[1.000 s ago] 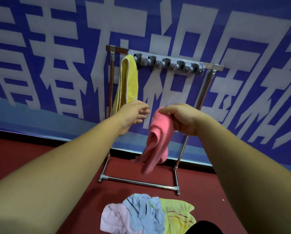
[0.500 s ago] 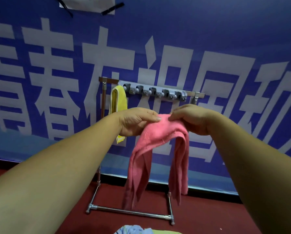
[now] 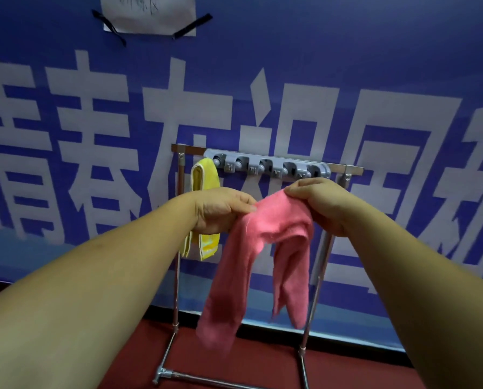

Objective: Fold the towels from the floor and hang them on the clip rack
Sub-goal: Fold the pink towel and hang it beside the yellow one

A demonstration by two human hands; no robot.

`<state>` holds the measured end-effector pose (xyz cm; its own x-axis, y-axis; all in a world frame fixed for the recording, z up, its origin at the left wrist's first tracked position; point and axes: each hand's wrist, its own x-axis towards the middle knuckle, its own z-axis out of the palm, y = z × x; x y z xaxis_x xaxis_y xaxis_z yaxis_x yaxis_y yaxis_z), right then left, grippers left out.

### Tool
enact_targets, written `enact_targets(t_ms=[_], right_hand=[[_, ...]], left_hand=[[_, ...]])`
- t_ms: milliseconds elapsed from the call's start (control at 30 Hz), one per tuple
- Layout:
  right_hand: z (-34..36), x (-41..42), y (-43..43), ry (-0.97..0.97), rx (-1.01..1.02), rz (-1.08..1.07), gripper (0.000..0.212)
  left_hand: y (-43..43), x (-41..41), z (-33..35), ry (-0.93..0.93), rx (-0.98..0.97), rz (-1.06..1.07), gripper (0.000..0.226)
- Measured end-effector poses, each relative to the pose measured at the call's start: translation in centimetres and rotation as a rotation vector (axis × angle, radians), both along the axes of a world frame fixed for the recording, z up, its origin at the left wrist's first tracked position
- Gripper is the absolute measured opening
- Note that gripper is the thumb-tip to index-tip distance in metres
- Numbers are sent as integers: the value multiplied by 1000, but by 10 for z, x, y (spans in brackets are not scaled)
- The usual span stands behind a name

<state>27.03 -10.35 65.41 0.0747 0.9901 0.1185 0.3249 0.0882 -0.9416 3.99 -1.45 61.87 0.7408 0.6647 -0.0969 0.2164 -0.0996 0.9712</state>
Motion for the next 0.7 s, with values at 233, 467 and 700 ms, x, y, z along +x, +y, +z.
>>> enact_targets(t_ms=[233,467,700], right_hand=[[11,-7,87,-44,49,-21,20],[31,-24,182,-194,230,-191,3],[10,-54,254,-487,279,-229,20]], left_hand=[[76,11,27,-341,-113,208,18],[169,14,72,-78,438,535,30],[229,7,64,225,680,620,28]])
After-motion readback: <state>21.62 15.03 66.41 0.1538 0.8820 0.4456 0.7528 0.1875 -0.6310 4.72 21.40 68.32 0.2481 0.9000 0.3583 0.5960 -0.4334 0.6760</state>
